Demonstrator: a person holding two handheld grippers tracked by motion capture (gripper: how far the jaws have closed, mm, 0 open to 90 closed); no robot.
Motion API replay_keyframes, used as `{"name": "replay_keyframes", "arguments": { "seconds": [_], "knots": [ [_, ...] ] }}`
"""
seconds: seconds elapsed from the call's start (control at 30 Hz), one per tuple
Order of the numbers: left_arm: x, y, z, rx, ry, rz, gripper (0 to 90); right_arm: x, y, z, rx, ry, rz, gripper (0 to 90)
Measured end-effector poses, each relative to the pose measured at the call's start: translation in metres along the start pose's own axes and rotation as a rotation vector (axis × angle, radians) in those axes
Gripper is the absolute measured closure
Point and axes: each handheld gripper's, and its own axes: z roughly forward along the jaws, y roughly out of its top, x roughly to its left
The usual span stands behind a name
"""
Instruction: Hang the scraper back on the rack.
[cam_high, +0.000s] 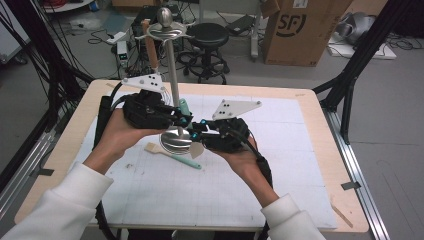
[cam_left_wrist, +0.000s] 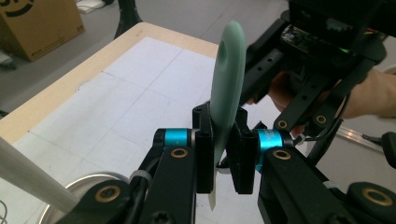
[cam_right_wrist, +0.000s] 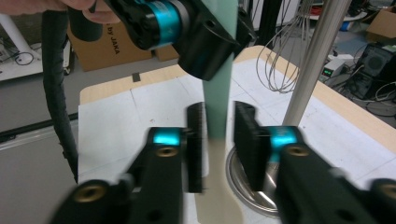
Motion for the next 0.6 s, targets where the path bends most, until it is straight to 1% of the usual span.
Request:
{"name": "replay_keyframes", "arguments": {
  "seconds": [0.03, 0.07, 0.13, 0.2, 0.27, 0.3, 0.37, 0.4, 0.43, 0.47, 0.53, 0.57, 0.6],
  "knots": [
    [0.0, 0.0, 0.0, 0.001, -0.001, 0.001, 82.3, -0.001, -0.001, 0.0, -0.001, 0.013, 0.004, 64.9],
    [0.0, 0.0, -0.001, 0.0, -0.005, 0.01, 82.4, -0.001, -0.001, 0.0, -0.001, 0.02, 0.011, 59.2],
    [0.001, 0.0, -0.002, 0.015, -0.01, 0.021, 82.4, -0.003, -0.002, -0.002, -0.005, 0.032, 0.022, 48.2],
    [0.001, 0.0, -0.003, 0.017, -0.015, 0.031, 82.4, -0.005, -0.003, -0.004, 0.006, 0.042, 0.026, 32.0],
    [0.001, 0.0, -0.004, 0.018, -0.02, 0.035, 82.4, -0.007, -0.005, -0.006, 0.022, 0.065, 0.032, 20.7],
    [0.001, 0.001, -0.005, 0.02, -0.023, 0.042, 82.4, -0.008, -0.006, -0.008, 0.029, 0.068, 0.02, 13.0],
    [0.0, 0.001, -0.006, 0.032, -0.019, 0.056, 82.4, -0.009, -0.007, -0.012, 0.035, 0.102, 0.006, 2.4],
    [0.001, 0.001, -0.007, 0.035, -0.017, 0.06, 82.4, -0.01, -0.009, -0.014, 0.043, 0.11, 0.002, 0.4],
    [0.001, 0.002, -0.009, 0.038, -0.018, 0.07, 82.4, -0.01, -0.01, -0.017, 0.046, 0.105, -0.008, 0.4],
    [0.002, 0.002, -0.01, 0.037, -0.016, 0.07, 82.5, -0.01, -0.011, -0.021, 0.05, 0.108, -0.015, 0.4],
    [0.003, 0.003, -0.013, 0.044, -0.014, 0.073, 82.4, -0.011, -0.013, -0.029, 0.055, 0.098, -0.026, 0.4],
    [0.004, 0.003, -0.014, 0.048, -0.015, 0.078, 82.4, -0.013, -0.015, -0.033, 0.058, 0.104, -0.02, 0.4],
    [0.005, 0.003, -0.016, 0.046, -0.012, 0.079, 82.4, -0.013, -0.016, -0.037, 0.061, 0.092, -0.021, 0.4]
  ]
}}
